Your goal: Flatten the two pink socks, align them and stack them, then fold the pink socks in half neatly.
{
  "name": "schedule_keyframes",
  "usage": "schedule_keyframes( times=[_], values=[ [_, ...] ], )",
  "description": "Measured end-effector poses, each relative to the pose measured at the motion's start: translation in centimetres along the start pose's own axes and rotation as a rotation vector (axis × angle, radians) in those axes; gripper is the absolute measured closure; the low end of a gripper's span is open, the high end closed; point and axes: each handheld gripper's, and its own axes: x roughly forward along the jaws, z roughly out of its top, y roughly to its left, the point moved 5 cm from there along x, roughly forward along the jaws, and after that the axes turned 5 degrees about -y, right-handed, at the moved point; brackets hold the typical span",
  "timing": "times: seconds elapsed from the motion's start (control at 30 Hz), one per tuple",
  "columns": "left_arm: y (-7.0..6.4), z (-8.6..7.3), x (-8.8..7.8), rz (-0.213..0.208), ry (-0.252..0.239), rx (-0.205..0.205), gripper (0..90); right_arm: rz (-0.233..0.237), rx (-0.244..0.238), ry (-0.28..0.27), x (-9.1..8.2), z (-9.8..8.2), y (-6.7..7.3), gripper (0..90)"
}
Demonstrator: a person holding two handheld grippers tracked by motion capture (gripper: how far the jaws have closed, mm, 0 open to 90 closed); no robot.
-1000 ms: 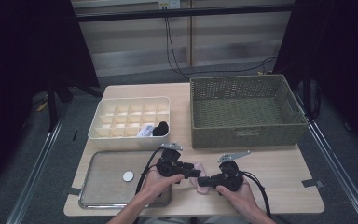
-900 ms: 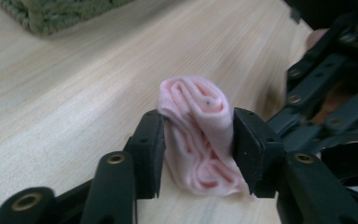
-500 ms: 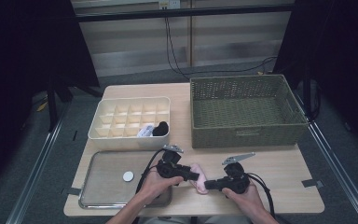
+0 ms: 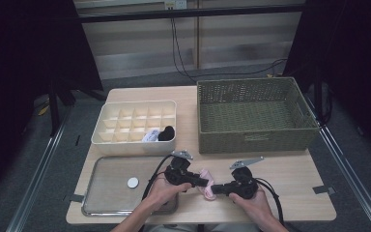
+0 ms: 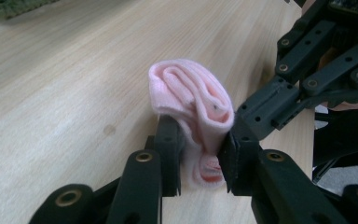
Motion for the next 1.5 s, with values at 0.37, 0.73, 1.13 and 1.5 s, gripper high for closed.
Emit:
schedule_keyframes(
  times=[0.37,0.73,1.13,1.5],
  values=[
    [0.4,0.5,-1.1,0.023,-0.045,0.001,71.8,-0.042,-0.009,-0.022,-0.3,0.9,-0.7,72.4],
    [-0.2,0.7,-2.6,0.053,-0.064,0.051,71.3,-0.1,-0.027,-0.089,-1.6,1.6,-1.3,56.2],
    [-0.4,0.7,-3.3,0.074,-0.093,0.06,71.1,-0.153,-0.025,-0.117,-3.3,2.1,-2.7,45.4],
    [-0.3,0.7,-4.7,0.068,-0.104,0.056,70.9,-0.162,-0.016,-0.142,-4.2,2.5,-3.0,42.5]
  ],
)
